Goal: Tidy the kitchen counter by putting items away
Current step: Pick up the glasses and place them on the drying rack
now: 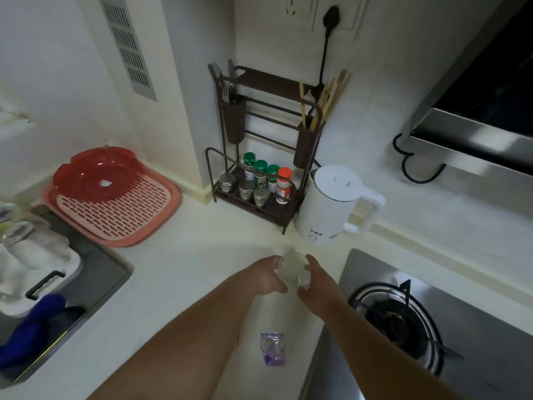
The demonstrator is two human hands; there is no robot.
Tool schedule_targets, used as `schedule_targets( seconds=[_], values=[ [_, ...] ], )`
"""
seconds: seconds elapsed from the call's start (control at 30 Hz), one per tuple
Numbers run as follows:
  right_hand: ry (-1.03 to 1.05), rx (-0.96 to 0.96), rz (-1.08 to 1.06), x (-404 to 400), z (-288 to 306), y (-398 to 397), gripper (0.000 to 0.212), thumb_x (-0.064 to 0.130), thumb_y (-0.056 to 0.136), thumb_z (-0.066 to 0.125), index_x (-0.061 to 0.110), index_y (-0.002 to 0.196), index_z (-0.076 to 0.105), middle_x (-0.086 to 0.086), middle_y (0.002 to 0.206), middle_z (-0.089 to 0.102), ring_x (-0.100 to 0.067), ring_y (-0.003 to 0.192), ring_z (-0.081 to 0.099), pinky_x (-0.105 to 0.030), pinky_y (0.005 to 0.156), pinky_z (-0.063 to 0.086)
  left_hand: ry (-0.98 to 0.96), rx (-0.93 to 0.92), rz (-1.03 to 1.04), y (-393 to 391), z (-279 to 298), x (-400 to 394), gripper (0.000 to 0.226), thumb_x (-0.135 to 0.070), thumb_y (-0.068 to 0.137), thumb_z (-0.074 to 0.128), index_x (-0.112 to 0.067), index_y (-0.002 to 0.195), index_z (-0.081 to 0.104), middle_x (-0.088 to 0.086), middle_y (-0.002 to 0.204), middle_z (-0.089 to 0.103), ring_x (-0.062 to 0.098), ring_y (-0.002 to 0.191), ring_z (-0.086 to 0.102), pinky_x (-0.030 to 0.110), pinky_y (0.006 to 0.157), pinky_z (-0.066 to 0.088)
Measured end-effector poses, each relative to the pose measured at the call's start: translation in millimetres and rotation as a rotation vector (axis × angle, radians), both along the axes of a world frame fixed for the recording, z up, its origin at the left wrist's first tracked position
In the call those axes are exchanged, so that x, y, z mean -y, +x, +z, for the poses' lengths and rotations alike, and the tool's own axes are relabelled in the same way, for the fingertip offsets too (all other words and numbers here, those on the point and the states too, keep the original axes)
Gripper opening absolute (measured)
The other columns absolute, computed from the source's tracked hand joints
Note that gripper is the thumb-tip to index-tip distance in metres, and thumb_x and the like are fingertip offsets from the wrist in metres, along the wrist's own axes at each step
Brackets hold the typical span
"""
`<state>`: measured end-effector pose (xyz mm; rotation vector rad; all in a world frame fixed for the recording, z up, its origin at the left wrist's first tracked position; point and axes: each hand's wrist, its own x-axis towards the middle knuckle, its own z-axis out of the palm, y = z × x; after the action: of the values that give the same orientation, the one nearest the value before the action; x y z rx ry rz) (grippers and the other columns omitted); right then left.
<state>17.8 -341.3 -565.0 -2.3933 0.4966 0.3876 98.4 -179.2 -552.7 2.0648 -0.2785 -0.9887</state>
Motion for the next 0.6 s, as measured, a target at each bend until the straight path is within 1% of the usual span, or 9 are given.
schedule_targets(
  seconds=[0.1, 0.2, 0.27, 0.3, 0.37, 0.43, 0.47, 0.53, 0.6],
  values=[
    [0.015, 0.013, 0.032, -13.2, 5.5, 9.0, 0.084, 0.027, 0.086, 0.071, 0.025, 0.156, 0.023, 0.001, 0.144, 0.055, -0.026, 0.123, 0.059, -0.028, 0.094, 0.043, 0.032, 0.096, 0.019, 1.8, 1.9, -8.7, 0.066, -0.009, 0.071, 0.083, -0.017, 0.131, 0.057, 0.003, 0.121, 0.063, 0.020, 0.107, 0.061, 0.035, 0.097, 0.053],
    [0.024, 0.062, 0.082, -42.7, 20.7, 30.6, 0.093, 0.036, 0.085, 0.072, 0.025, 0.159, 0.017, -0.005, 0.145, 0.055, -0.029, 0.126, 0.058, -0.035, 0.103, 0.045, 0.002, 0.170, 0.134, 8.4, 16.0, -37.8, 0.065, -0.008, 0.074, 0.084, -0.009, 0.131, 0.053, 0.003, 0.117, 0.059, 0.016, 0.104, 0.057, 0.030, 0.091, 0.050],
    [0.030, 0.109, 0.155, -72.0, 34.8, 51.8, 0.091, 0.035, 0.083, 0.072, 0.027, 0.157, 0.020, -0.007, 0.141, 0.059, -0.030, 0.123, 0.060, -0.038, 0.100, 0.048, -0.036, 0.216, 0.240, 18.3, 24.6, -72.1, 0.068, -0.007, 0.072, 0.085, -0.004, 0.131, 0.051, 0.000, 0.116, 0.055, 0.013, 0.104, 0.055, 0.022, 0.085, 0.046],
    [0.031, 0.132, 0.217, -94.3, 43.1, 63.5, 0.087, 0.035, 0.083, 0.072, 0.028, 0.155, 0.024, -0.006, 0.138, 0.061, -0.030, 0.120, 0.061, -0.037, 0.097, 0.050, -0.052, 0.224, 0.301, 21.2, 32.4, -97.5, 0.070, -0.012, 0.069, 0.087, -0.003, 0.128, 0.052, -0.001, 0.115, 0.056, 0.012, 0.103, 0.057, 0.023, 0.085, 0.047],
    [0.042, 0.177, 0.311, -137.0, 54.5, 83.2, 0.078, 0.035, 0.083, 0.074, 0.029, 0.149, 0.032, -0.002, 0.134, 0.062, -0.027, 0.118, 0.062, -0.034, 0.094, 0.050, -0.102, 0.204, 0.437, 24.7, 43.3, -147.1, 0.071, -0.034, 0.061, 0.089, -0.010, 0.120, 0.059, -0.001, 0.109, 0.065, 0.015, 0.097, 0.064, 0.036, 0.089, 0.055],
    [0.085, 0.214, 0.383, -182.9, 59.4, 98.0, 0.079, 0.036, 0.083, 0.077, 0.028, 0.148, 0.034, 0.001, 0.138, 0.058, -0.021, 0.125, 0.058, -0.030, 0.100, 0.045, -0.133, 0.145, 0.633, 23.1, 51.5, -198.0, 0.062, -0.045, 0.066, 0.086, -0.021, 0.115, 0.057, 0.000, 0.108, 0.067, 0.017, 0.095, 0.066, 0.034, 0.087, 0.056],
    [0.111, 0.226, 0.429, -210.5, 62.8, 102.3, 0.080, 0.035, 0.082, 0.078, 0.029, 0.149, 0.034, 0.003, 0.141, 0.056, -0.018, 0.128, 0.056, -0.029, 0.102, 0.043, -0.155, 0.106, 0.752, 20.9, 56.7, -225.7, 0.057, -0.045, 0.071, 0.084, -0.023, 0.116, 0.057, 0.001, 0.107, 0.067, 0.017, 0.092, 0.067, 0.030, 0.084, 0.055],
    [0.188, 0.249, 0.541, -272.3, 67.8, 107.5, 0.078, 0.039, 0.082, 0.079, 0.035, 0.146, 0.035, 0.009, 0.139, 0.055, -0.011, 0.125, 0.054, -0.026, 0.099, 0.043, -0.256, 0.014, 0.936, 15.4, 63.8, -284.5, 0.050, -0.041, 0.076, 0.081, -0.015, 0.116, 0.064, 0.008, 0.102, 0.071, 0.020, 0.082, 0.068, 0.031, 0.076, 0.055],
    [0.264, 0.332, 0.630, -331.9, 72.8, 107.5, 0.069, 0.056, 0.081, 0.074, 0.040, 0.139, 0.039, 0.014, 0.131, 0.056, -0.006, 0.115, 0.057, -0.024, 0.092, 0.046, -0.338, -0.040, 1.017, 7.0, 71.8, -337.8, 0.034, -0.028, 0.085, 0.073, -0.007, 0.112, 0.068, 0.013, 0.094, 0.071, 0.023, 0.078, 0.067, 0.031, 0.072, 0.057]
  ],
)
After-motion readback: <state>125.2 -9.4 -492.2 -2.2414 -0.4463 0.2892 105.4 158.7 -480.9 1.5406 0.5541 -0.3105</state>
